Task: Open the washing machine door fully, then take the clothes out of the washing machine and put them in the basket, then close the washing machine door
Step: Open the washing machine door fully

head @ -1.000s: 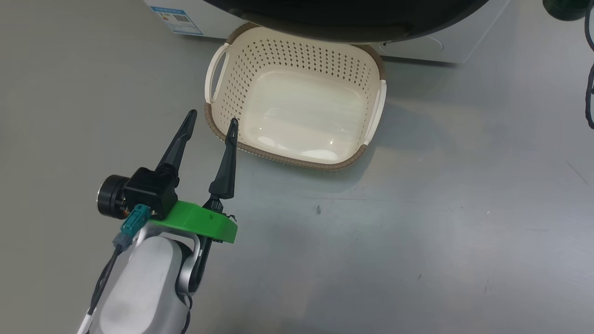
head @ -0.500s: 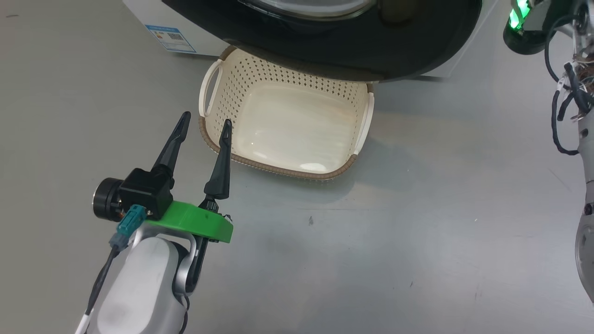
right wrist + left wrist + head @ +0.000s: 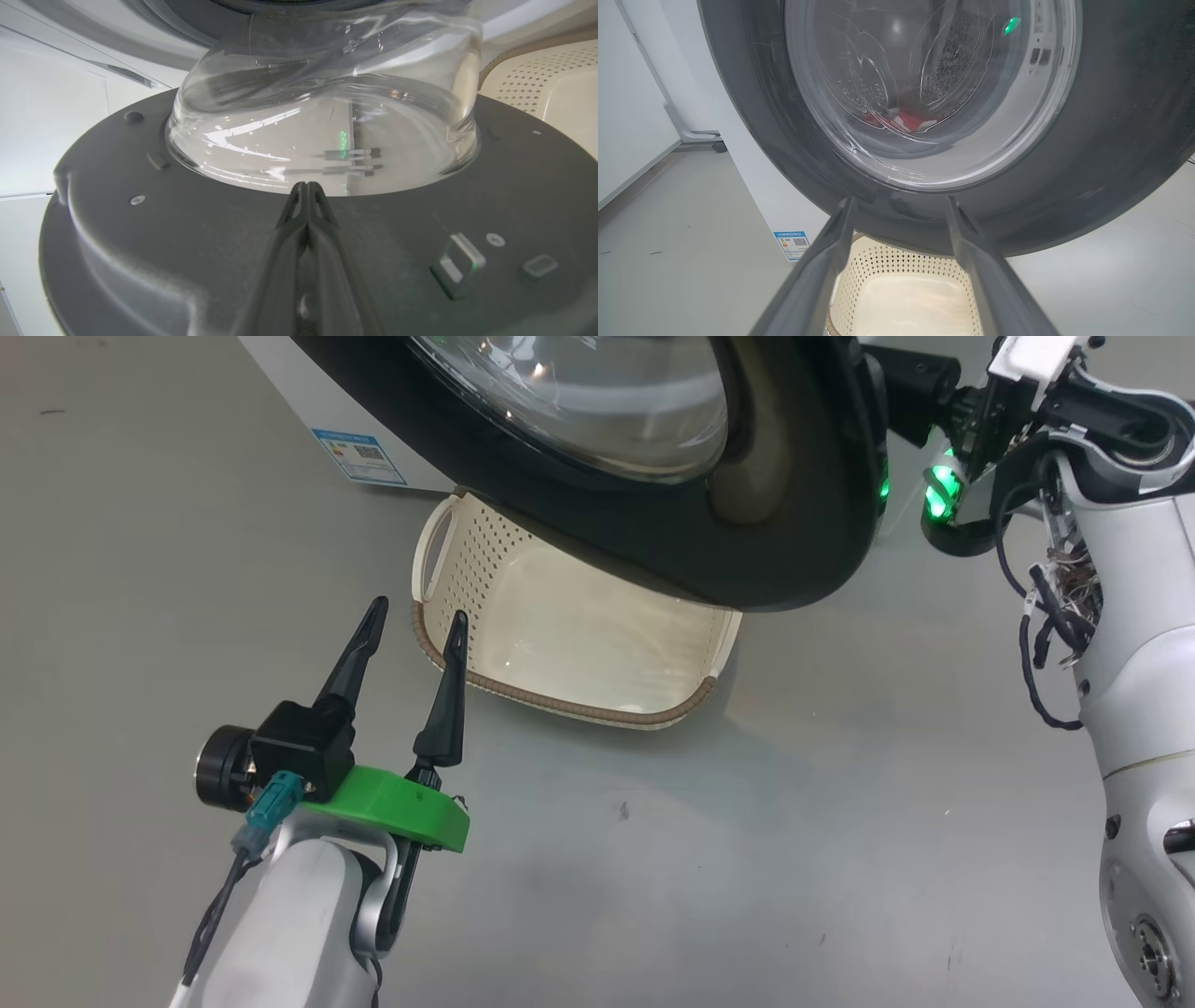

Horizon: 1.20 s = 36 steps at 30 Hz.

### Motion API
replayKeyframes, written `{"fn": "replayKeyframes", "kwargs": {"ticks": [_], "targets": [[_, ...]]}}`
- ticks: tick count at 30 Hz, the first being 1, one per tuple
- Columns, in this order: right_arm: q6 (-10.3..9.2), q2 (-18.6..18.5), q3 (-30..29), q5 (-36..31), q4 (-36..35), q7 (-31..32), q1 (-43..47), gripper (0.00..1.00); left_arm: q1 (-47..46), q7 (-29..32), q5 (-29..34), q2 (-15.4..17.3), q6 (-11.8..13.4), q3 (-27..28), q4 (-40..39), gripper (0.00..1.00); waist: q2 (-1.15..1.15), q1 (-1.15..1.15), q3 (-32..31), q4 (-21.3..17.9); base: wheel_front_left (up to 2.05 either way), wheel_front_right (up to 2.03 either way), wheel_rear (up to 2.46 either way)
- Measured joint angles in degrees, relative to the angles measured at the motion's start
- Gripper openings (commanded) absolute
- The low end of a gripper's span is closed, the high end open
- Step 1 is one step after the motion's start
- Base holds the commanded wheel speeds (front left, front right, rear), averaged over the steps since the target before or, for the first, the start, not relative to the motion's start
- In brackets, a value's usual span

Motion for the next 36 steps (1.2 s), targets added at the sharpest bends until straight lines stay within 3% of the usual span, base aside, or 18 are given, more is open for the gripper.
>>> {"fn": "replayKeyframes", "kwargs": {"ticks": [21,36], "targets": [[1.25,2.7,3.1,4.0,-0.4,4.9,10.7,0.00,4.9,0.0,0.7,0.0,0.0,-1.1,2.1,1.00,0.00,0.00,-7.9,0.9,0.00,0.00,0.00],[1.32,3.2,7.0,8.0,-3.4,5.8,16.5,0.00,7.3,0.0,1.0,0.1,-0.1,-1.7,2.2,1.00,0.00,0.00,-11.3,3.7,0.00,0.00,0.00]]}}
